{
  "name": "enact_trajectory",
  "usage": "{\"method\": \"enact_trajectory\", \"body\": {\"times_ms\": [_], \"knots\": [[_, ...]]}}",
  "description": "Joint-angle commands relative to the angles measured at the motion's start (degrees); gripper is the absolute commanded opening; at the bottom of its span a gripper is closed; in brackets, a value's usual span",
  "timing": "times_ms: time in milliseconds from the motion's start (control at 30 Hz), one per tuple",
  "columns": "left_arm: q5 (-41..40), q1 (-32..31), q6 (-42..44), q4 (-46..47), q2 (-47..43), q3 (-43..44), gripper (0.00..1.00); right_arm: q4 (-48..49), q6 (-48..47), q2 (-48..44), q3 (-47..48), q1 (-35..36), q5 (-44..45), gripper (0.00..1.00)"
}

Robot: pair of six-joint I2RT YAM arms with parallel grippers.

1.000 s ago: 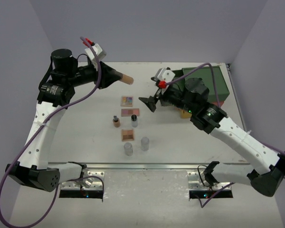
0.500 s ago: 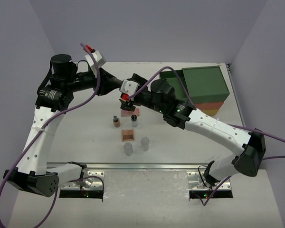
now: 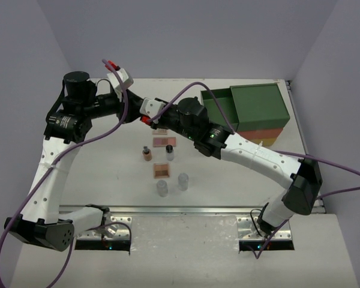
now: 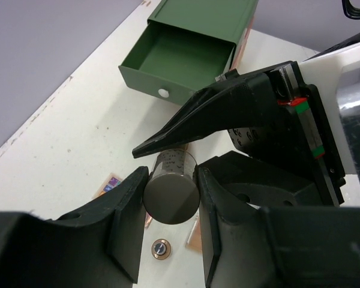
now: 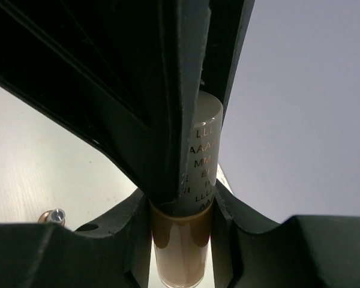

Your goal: Organize the makeup

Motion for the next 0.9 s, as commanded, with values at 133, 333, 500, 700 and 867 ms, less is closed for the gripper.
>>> {"method": "enact_trajectory", "body": {"times_ms": [133,333,500,700,867], "knots": [[-16.3,-0.2,-6.4,7.9,-1.9,-0.4,1.00,-8.3,7.5,-3.4,2.7,-5.5,15.5,0.00],[-30.1,-0.1,-7.4,9.6,-0.1,-2.3,1.00,-21.3,27.3,-5.2,4.3,-18.6,19.8,0.00],[-31.2,-0.1,-4.1,9.1,0.9,-6.8,1.00,-31.7,33.8,-1.3,9.3,-23.5,22.9,0.00],[-33.5,-0.1,1.3,9.4,1.2,-14.1,1.00,-36.9,38.0,4.5,13.1,-25.8,25.2,0.10],[-32.0,-0.1,5.6,8.8,0.8,-19.6,1.00,-37.3,41.0,5.9,12.8,-26.5,22.6,0.19]]}}
